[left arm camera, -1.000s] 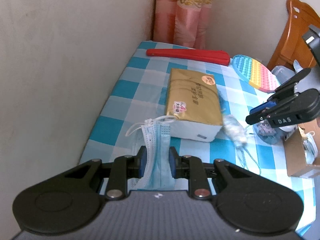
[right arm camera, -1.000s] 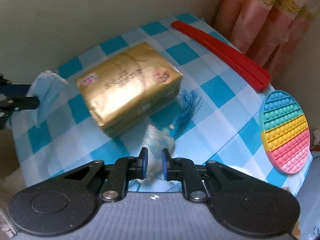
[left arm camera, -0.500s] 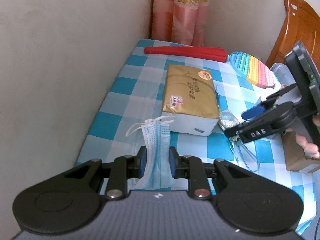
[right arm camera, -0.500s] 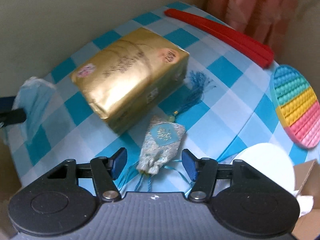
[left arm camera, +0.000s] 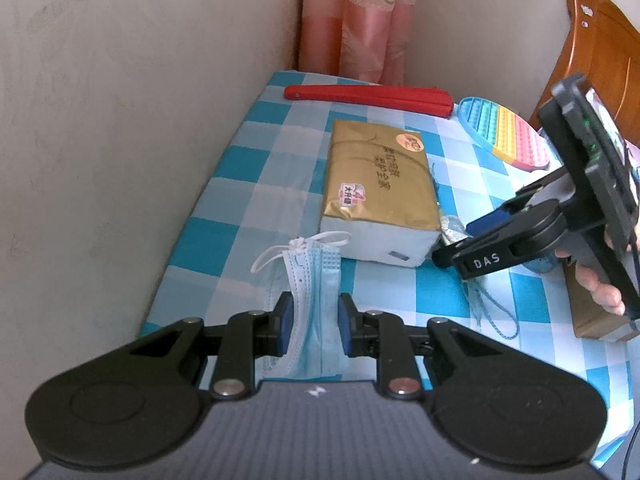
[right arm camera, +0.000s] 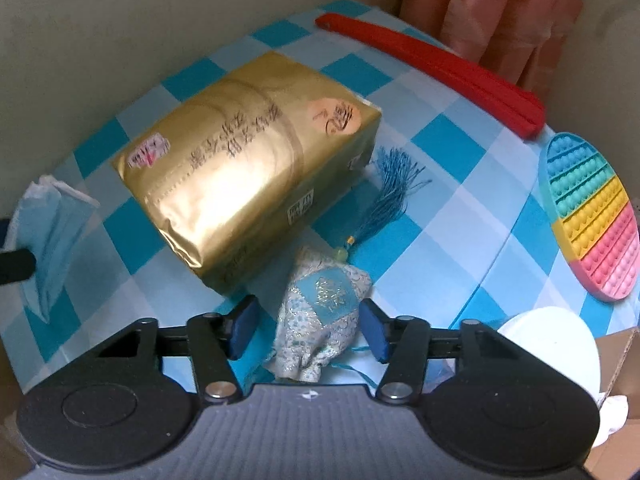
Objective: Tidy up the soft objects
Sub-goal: 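Grasp the floral sachet with blue tassel with the right tool while the left tool holds the mask, then carry both items to the box and release them inside with both tools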
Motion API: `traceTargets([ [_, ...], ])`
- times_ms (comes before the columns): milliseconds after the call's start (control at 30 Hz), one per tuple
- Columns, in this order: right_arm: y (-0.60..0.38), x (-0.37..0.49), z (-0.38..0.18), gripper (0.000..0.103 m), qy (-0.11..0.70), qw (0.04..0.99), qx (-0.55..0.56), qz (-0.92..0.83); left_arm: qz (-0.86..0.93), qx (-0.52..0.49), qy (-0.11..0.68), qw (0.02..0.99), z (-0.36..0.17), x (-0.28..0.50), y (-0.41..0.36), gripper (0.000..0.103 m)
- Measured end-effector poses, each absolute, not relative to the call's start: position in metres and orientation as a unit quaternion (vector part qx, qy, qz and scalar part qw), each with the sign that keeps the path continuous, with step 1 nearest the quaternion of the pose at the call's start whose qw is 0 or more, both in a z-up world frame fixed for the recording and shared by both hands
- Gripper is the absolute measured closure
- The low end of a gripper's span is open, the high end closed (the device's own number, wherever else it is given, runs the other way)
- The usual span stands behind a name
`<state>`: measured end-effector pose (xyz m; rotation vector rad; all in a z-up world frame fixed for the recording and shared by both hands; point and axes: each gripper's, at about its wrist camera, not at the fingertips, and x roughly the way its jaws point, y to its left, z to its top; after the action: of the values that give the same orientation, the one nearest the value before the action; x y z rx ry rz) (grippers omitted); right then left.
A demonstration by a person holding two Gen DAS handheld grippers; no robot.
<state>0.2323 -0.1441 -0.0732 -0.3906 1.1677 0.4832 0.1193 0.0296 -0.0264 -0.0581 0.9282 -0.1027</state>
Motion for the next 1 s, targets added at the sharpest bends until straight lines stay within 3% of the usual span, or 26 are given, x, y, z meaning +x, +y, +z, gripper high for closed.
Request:
traceTargets([
  [267,-0.149,0.226,-0.068,0.080,0.541,0.790,-0.181,0.224,-0.058,-0.027,0.448,0.892,-0.025,0.118,0.029,0.081],
  [700,-0.185,0.158,0.006,0.080,0.502,0.812,-0.158,0.254,-0.075,0.016,0.437,0.896,0.000,0.092,0.009,0.081],
  [1000,-0.260,0.134,0.065,0.080,0.473,0.851,-0.143,0.175,-0.110,0.035,0.422,0.899,0.016,0.076,-0.020,0.081],
])
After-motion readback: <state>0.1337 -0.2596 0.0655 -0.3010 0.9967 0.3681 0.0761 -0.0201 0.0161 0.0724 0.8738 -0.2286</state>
